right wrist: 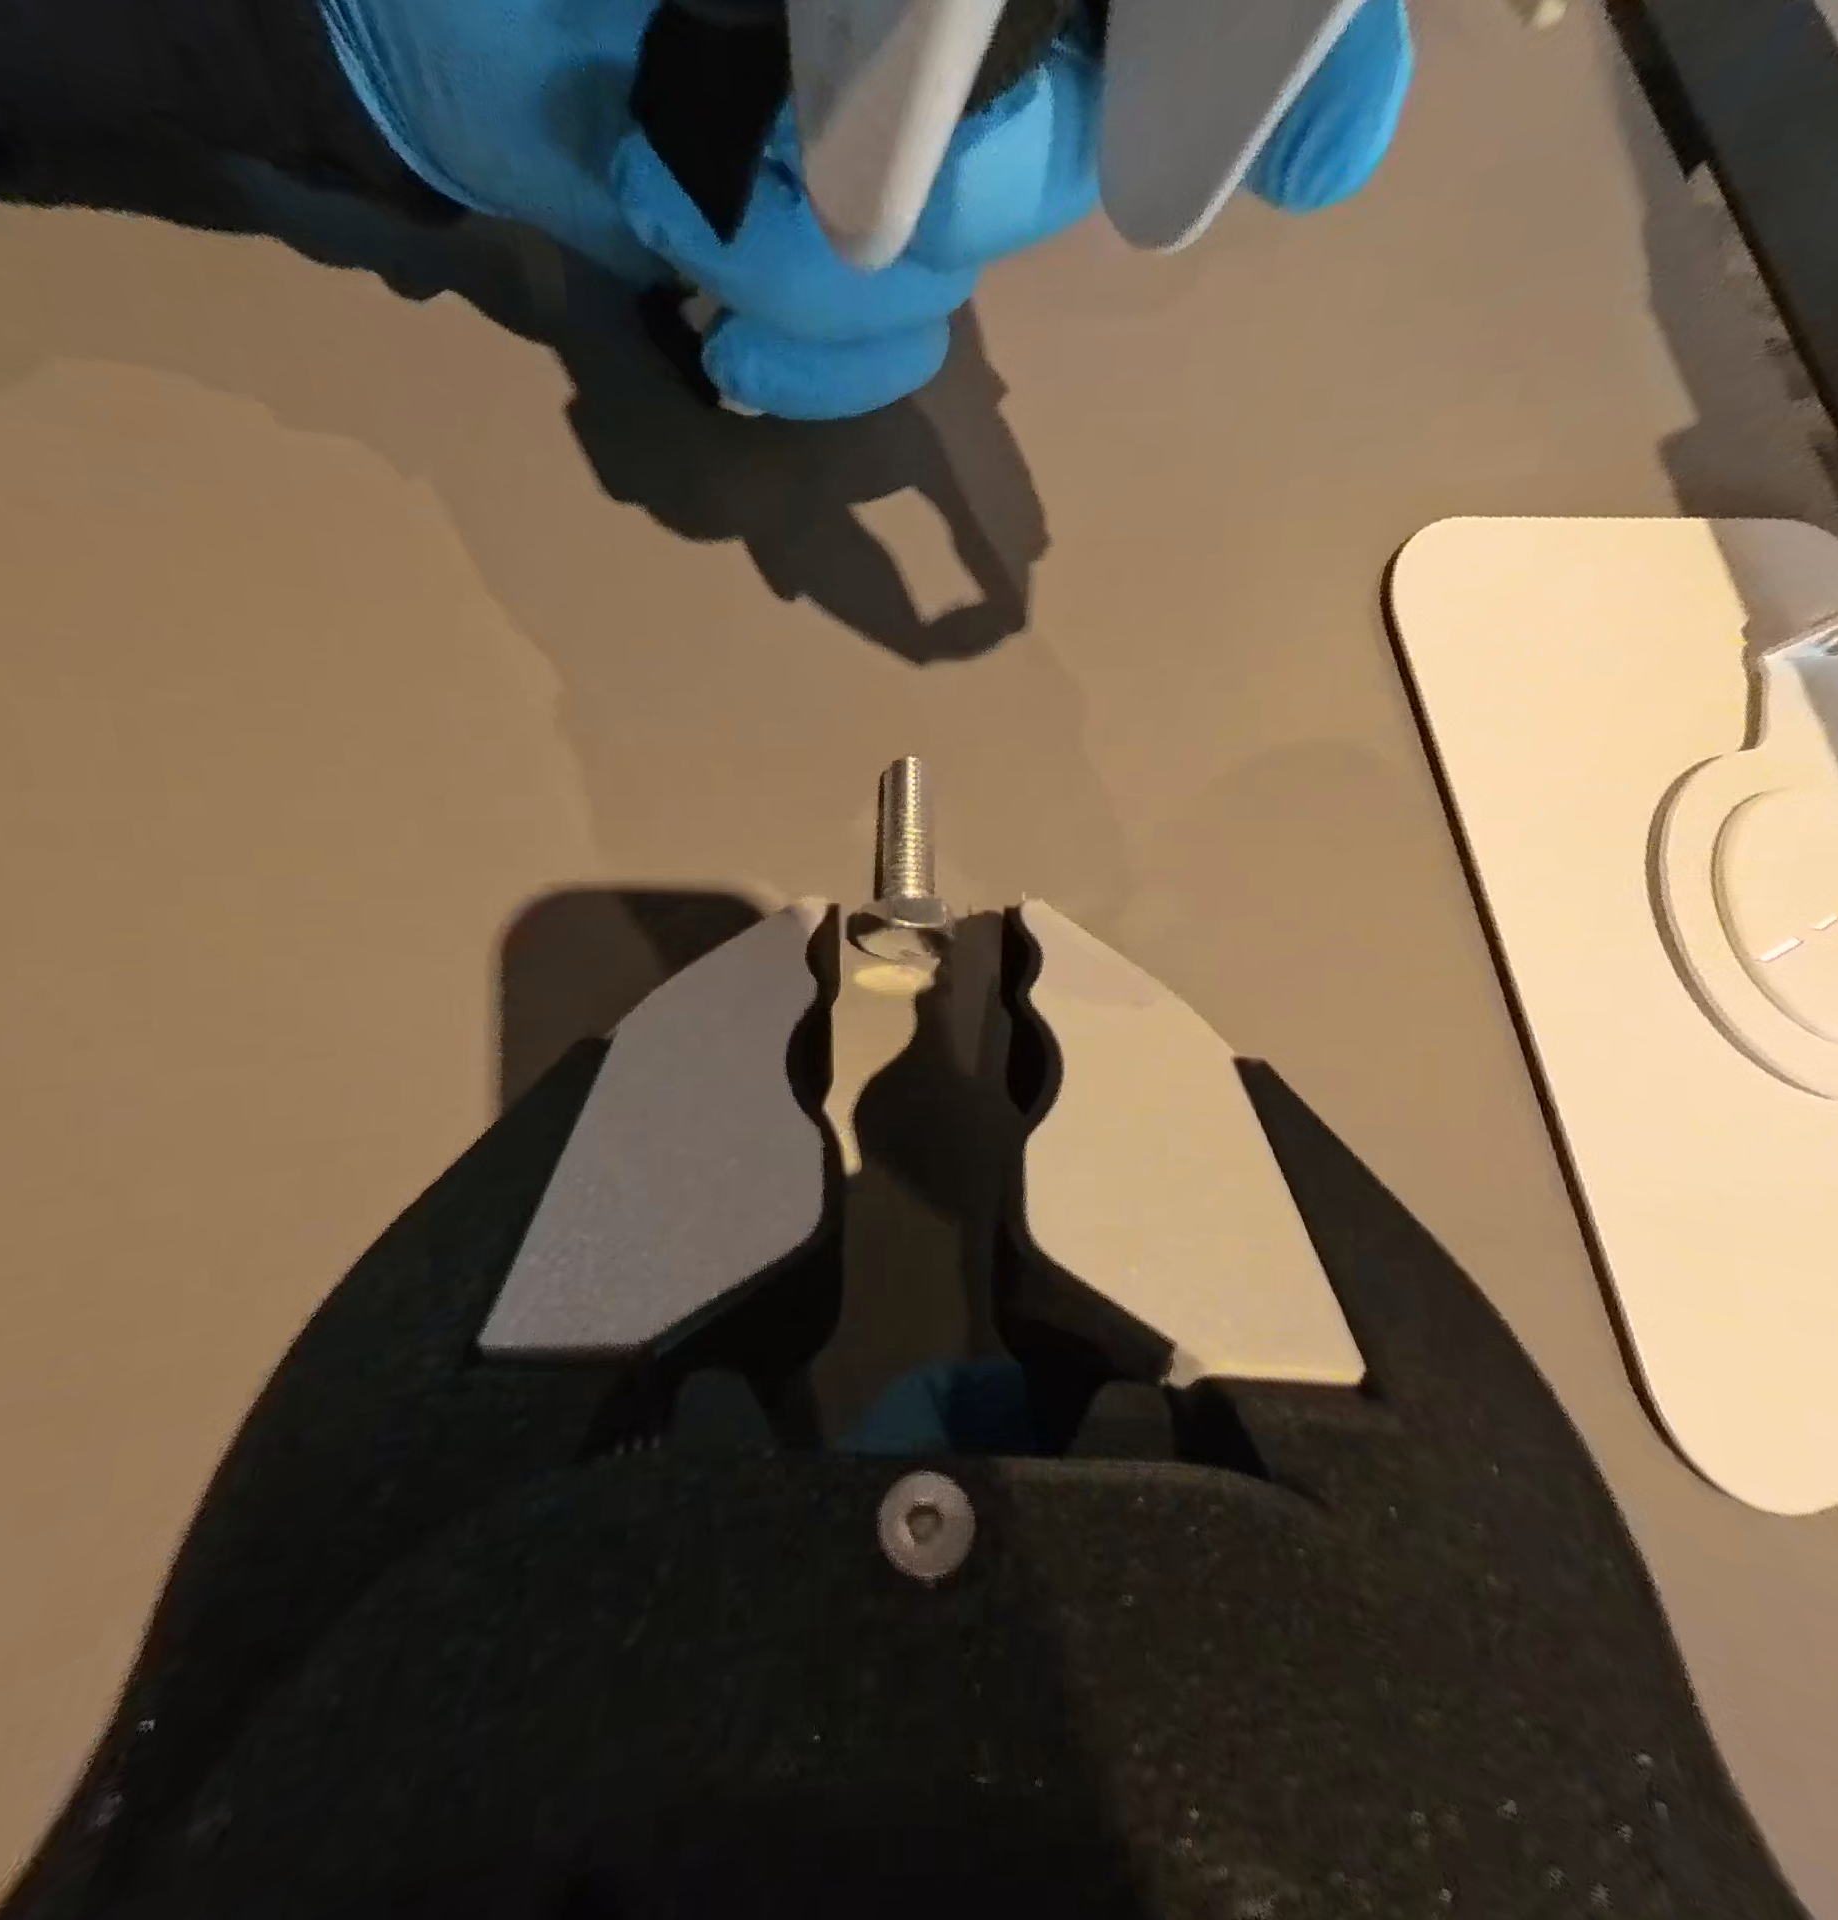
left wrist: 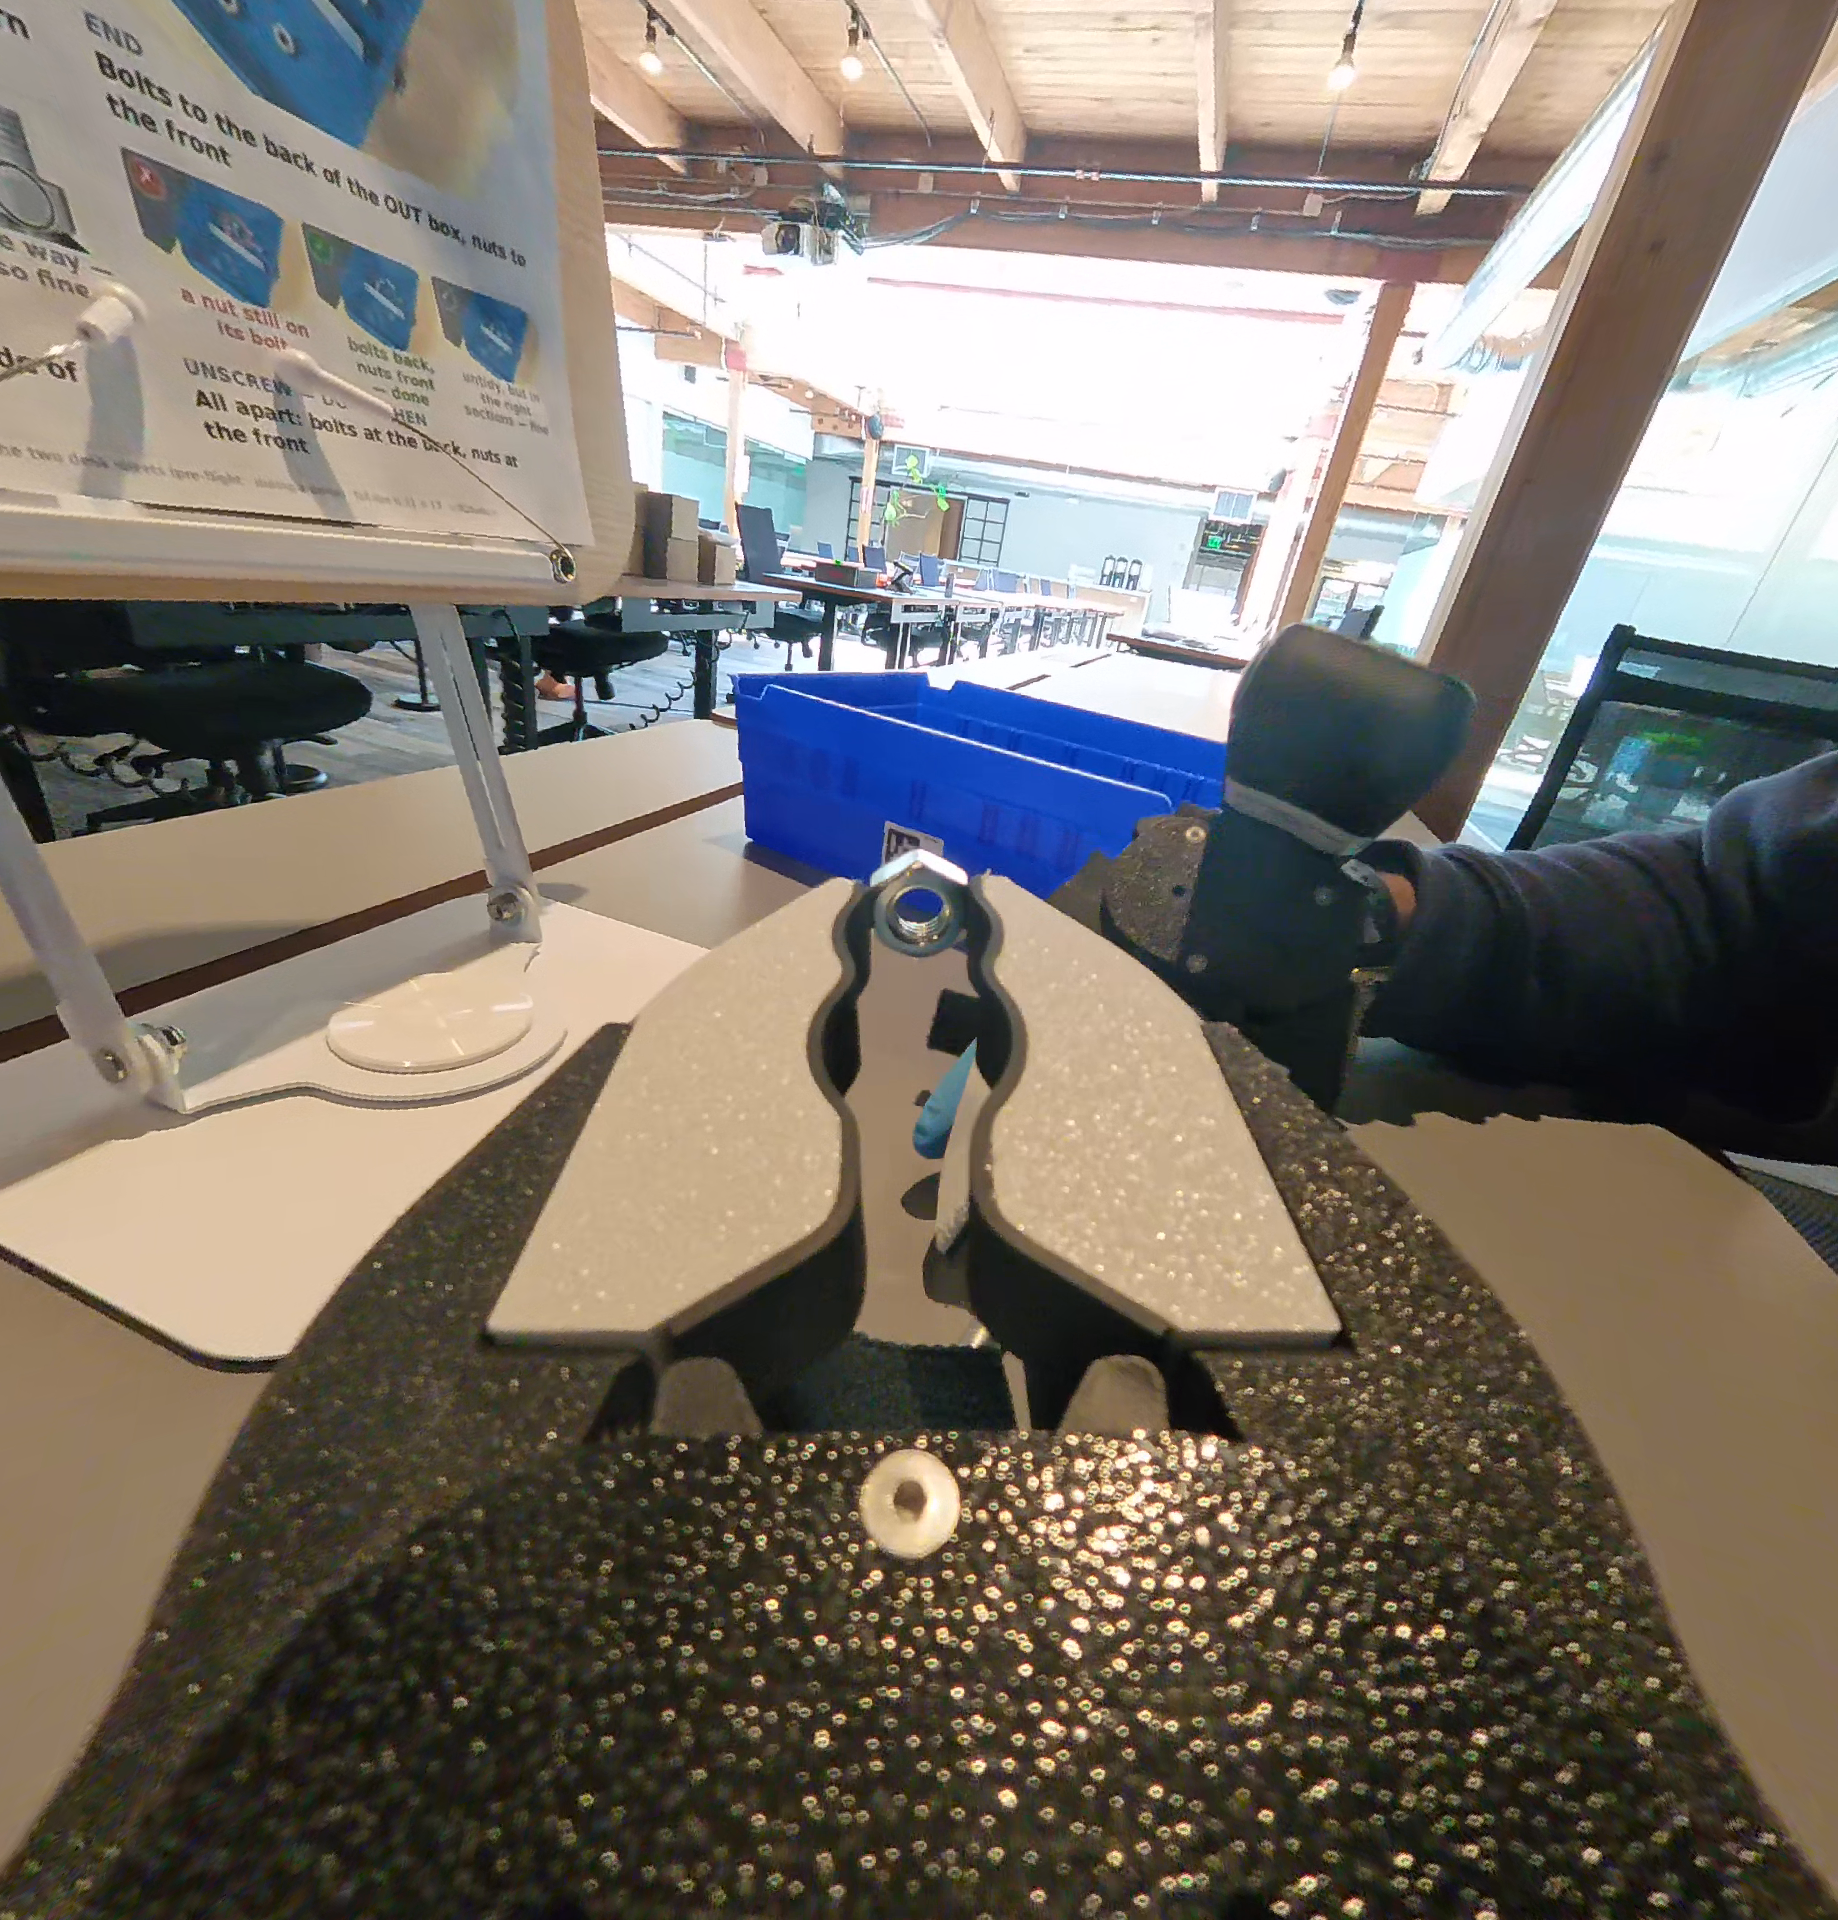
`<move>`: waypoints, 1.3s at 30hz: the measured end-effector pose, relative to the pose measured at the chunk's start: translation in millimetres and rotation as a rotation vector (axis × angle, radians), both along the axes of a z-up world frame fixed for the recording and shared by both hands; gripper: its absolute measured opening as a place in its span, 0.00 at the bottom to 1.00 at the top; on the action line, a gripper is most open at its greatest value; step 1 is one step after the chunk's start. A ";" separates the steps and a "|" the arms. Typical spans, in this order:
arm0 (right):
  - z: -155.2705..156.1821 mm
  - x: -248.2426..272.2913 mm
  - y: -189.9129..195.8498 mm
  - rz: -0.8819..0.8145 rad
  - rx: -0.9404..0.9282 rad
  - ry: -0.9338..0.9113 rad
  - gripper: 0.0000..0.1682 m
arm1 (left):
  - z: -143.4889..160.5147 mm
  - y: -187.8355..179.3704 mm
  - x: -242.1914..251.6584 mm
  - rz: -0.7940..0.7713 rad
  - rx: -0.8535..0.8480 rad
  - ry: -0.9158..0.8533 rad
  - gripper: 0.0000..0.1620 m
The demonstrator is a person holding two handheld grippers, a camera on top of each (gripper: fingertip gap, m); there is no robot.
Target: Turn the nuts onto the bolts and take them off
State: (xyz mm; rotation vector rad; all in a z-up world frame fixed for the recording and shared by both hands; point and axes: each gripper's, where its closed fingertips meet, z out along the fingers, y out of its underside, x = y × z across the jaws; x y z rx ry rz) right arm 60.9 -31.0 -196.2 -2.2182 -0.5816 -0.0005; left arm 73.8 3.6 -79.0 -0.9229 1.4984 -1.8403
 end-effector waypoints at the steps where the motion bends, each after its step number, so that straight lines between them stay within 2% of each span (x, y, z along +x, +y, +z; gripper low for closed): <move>1: -0.3 -1.0 0.4 0.006 -0.004 0.000 0.17 | -0.5 -0.9 0.2 -0.002 0.003 0.001 0.10; 7: -1.2 -3.4 0.1 0.019 -0.014 0.005 0.11 | -1.5 -3.0 0.4 -0.006 0.008 0.004 0.10; 16: 1.0 -3.6 -0.4 0.027 0.004 0.002 0.11 | -3.1 -3.4 0.7 -0.007 0.012 0.008 0.10; 26: 50.0 7.2 15.6 -0.009 0.218 0.387 0.10 | -1.5 9.3 -5.0 -0.028 -0.004 0.012 0.10; 33: 85.7 -5.7 7.6 0.122 0.437 0.476 0.10 | 0.1 9.3 -26.0 -0.202 -0.065 0.040 0.10; 39: 94.5 -14.2 -3.5 0.168 0.489 0.519 0.10 | -5.3 -11.8 -45.3 -0.373 -0.039 0.064 0.10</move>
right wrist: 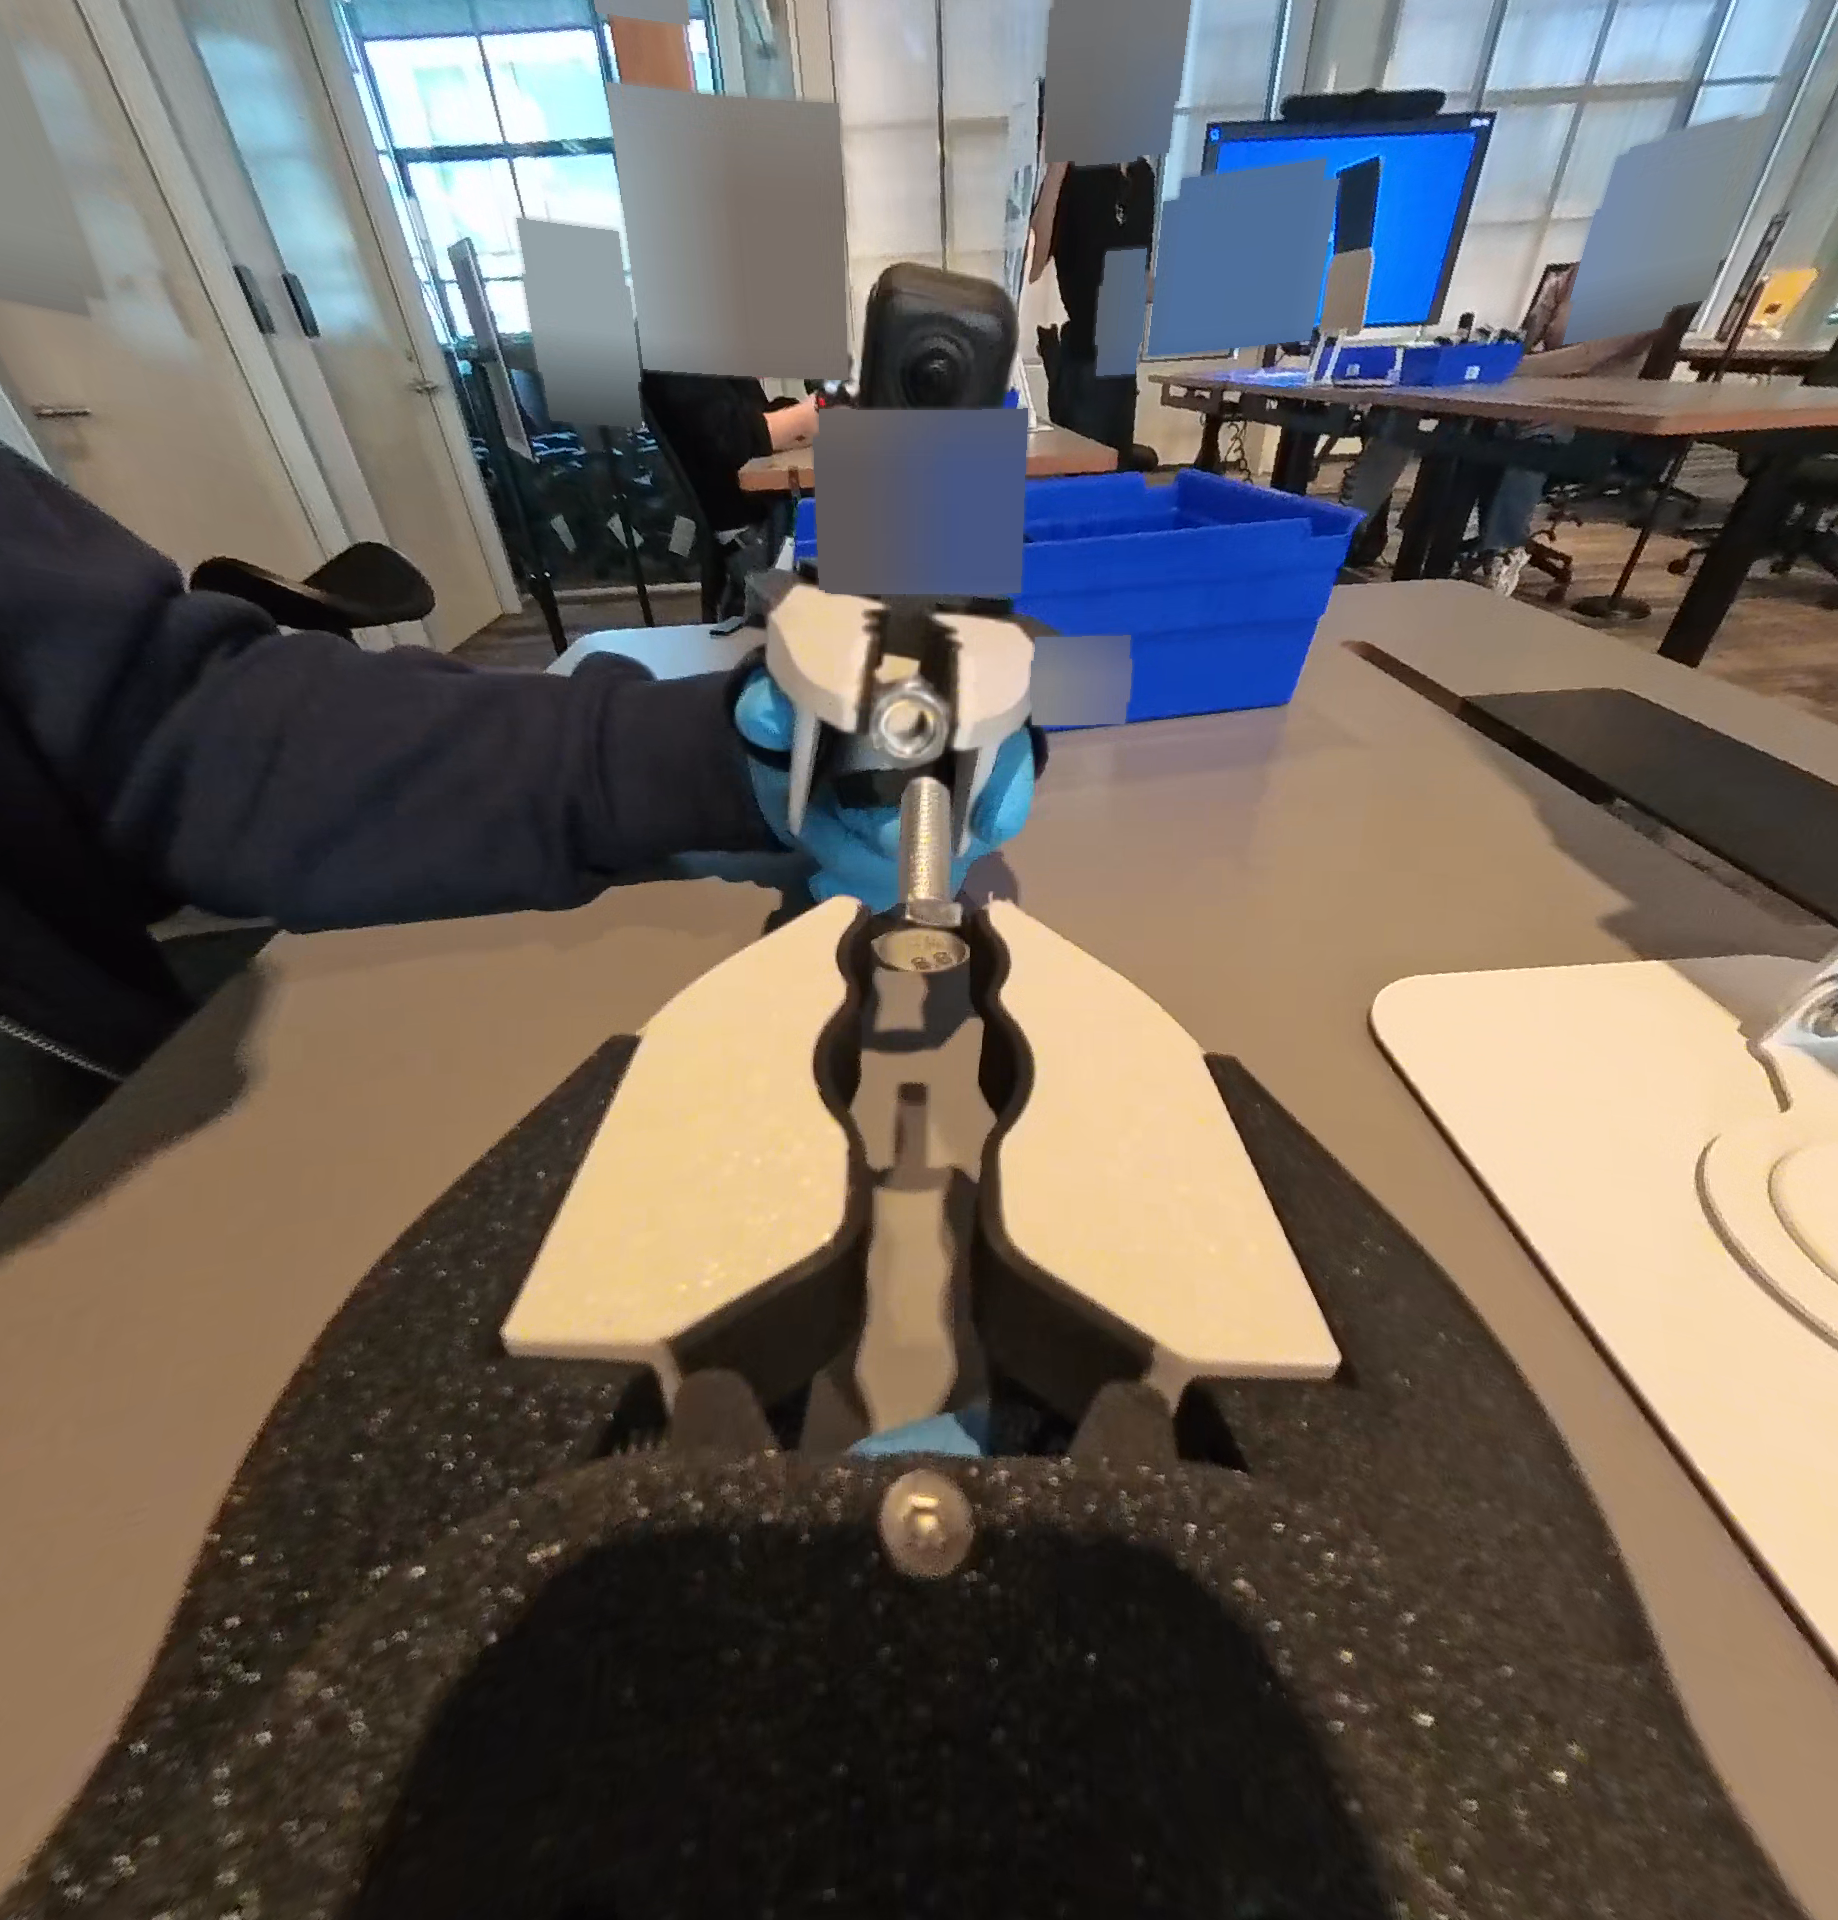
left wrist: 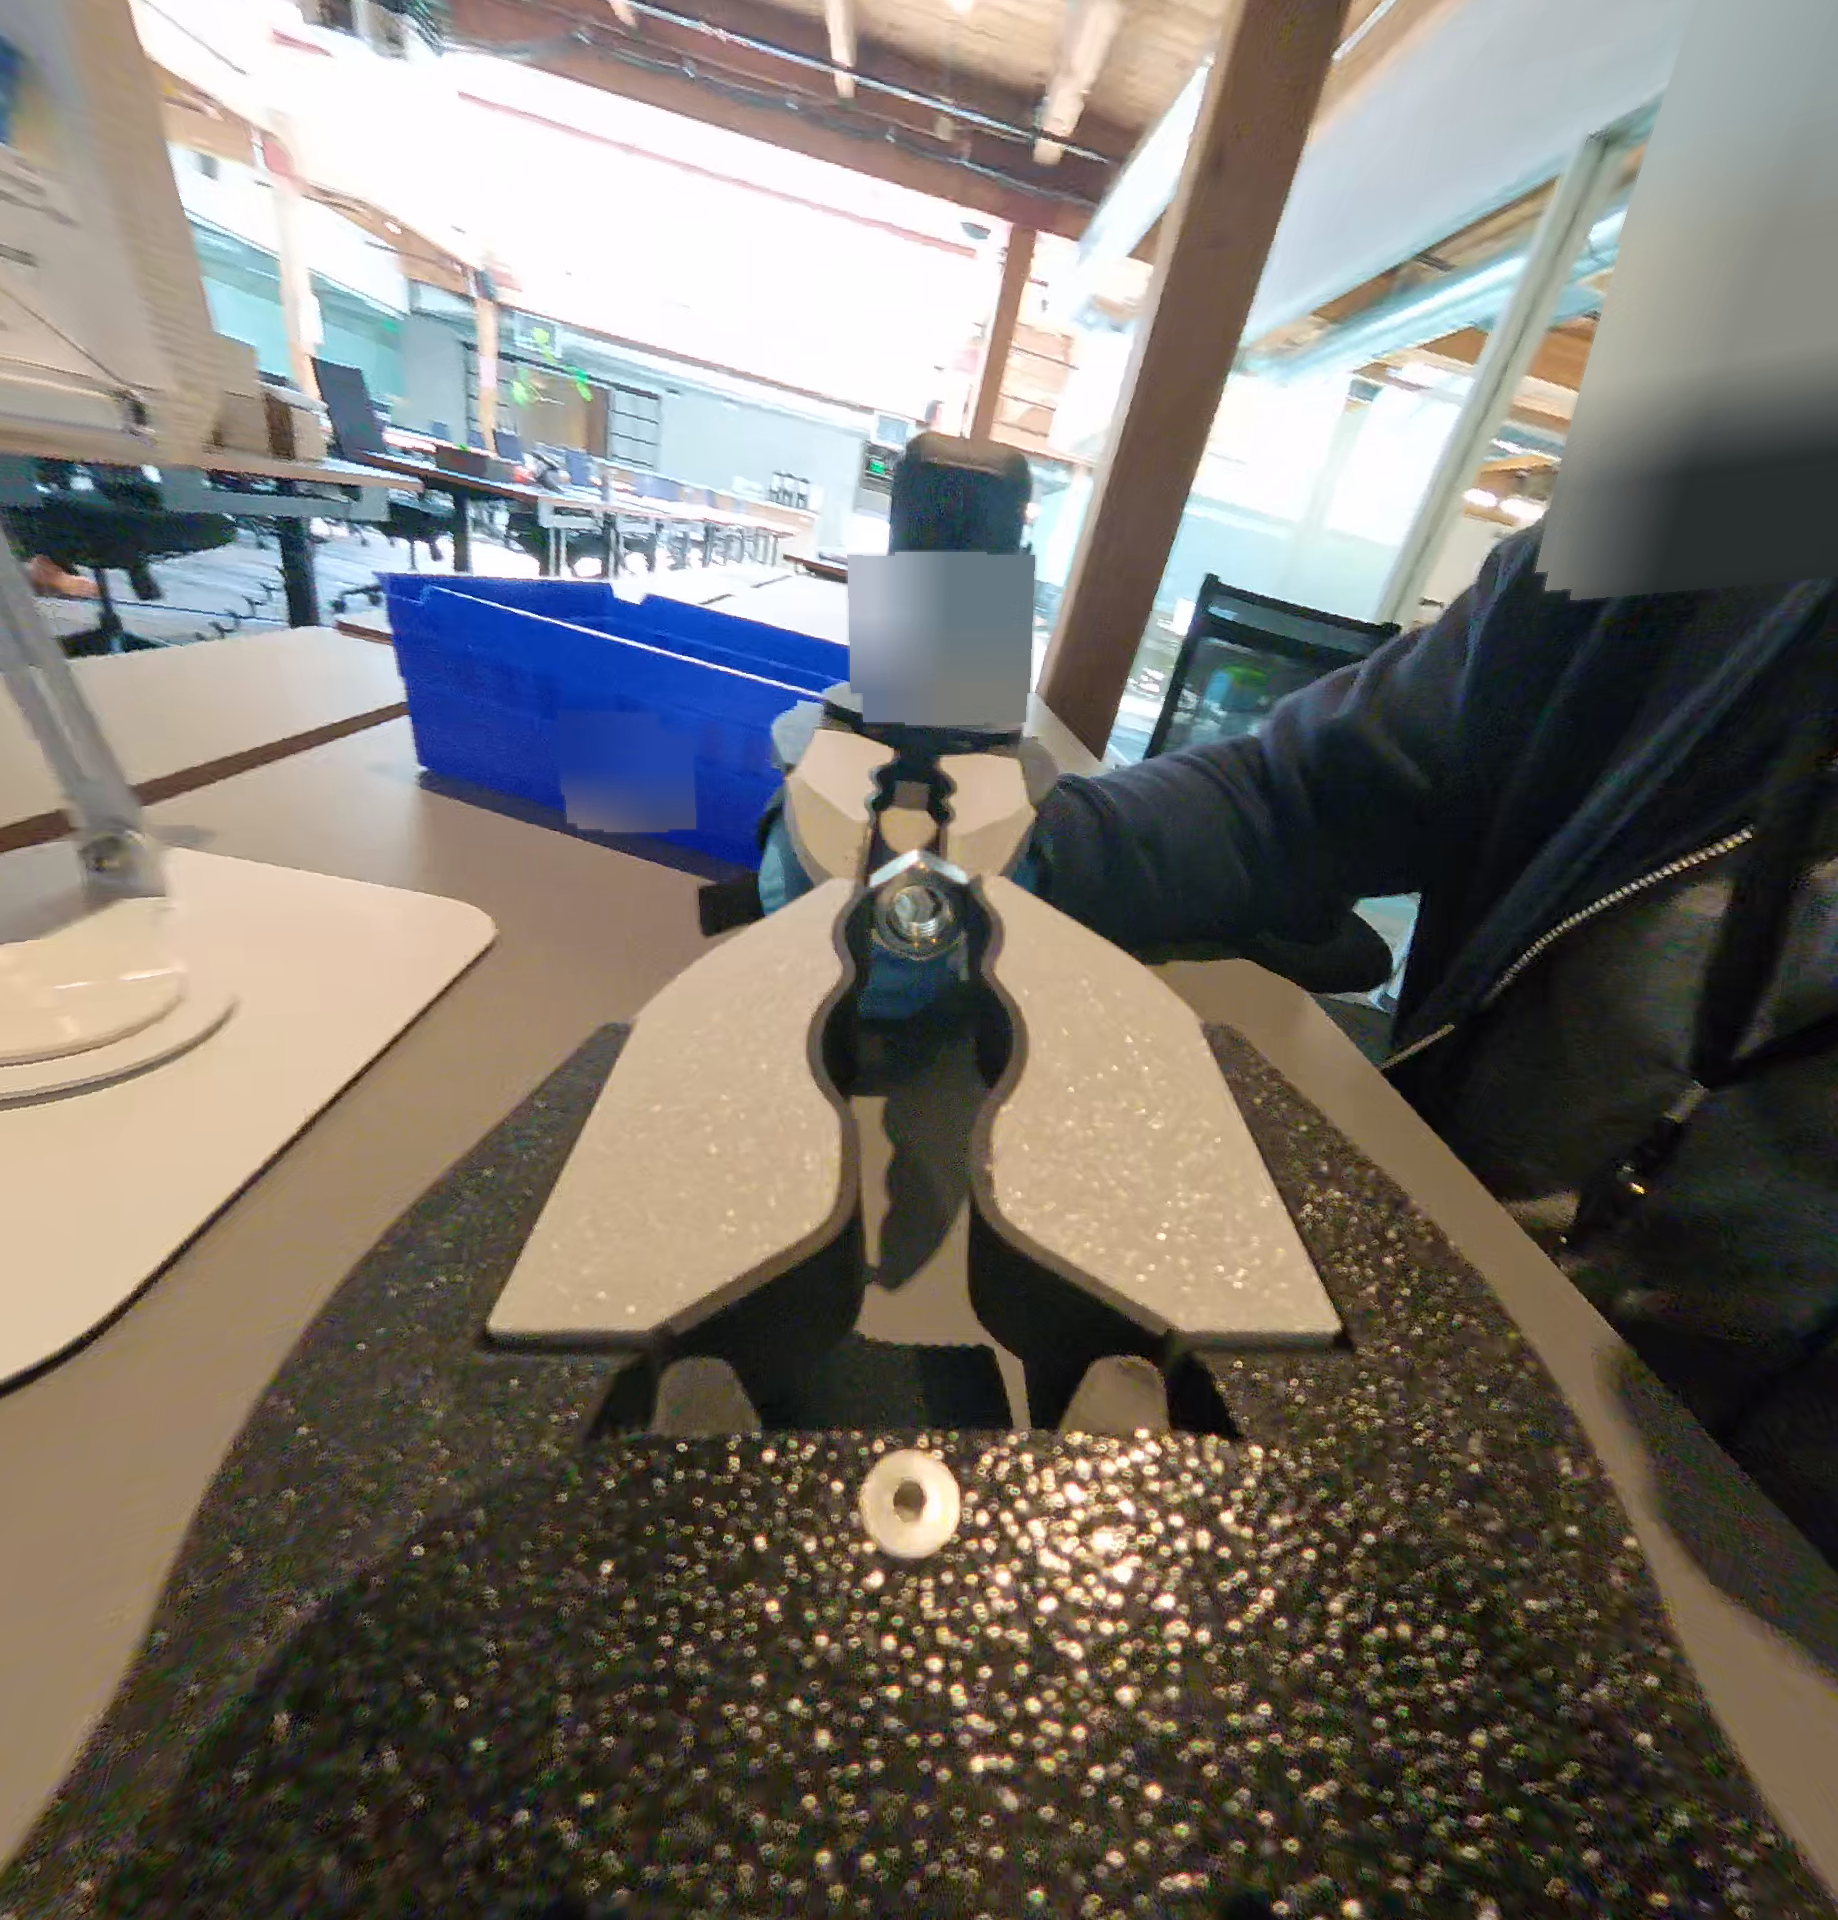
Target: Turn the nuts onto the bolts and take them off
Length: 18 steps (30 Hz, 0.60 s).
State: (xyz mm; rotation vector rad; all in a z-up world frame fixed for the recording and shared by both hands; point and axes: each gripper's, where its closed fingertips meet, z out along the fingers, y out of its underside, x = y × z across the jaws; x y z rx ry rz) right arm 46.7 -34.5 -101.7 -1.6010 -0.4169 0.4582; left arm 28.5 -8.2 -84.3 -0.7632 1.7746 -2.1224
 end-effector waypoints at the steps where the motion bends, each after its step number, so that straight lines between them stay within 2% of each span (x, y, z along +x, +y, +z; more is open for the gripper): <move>1: -0.6 -1.0 -0.3 -0.002 0.002 -0.010 0.10 | -2.1 -2.6 -0.5 -0.007 0.018 0.003 0.10; 18: -11.8 -6.8 -0.1 -0.010 -0.032 -0.102 0.10 | -25.6 -9.7 1.7 0.013 0.200 0.068 0.10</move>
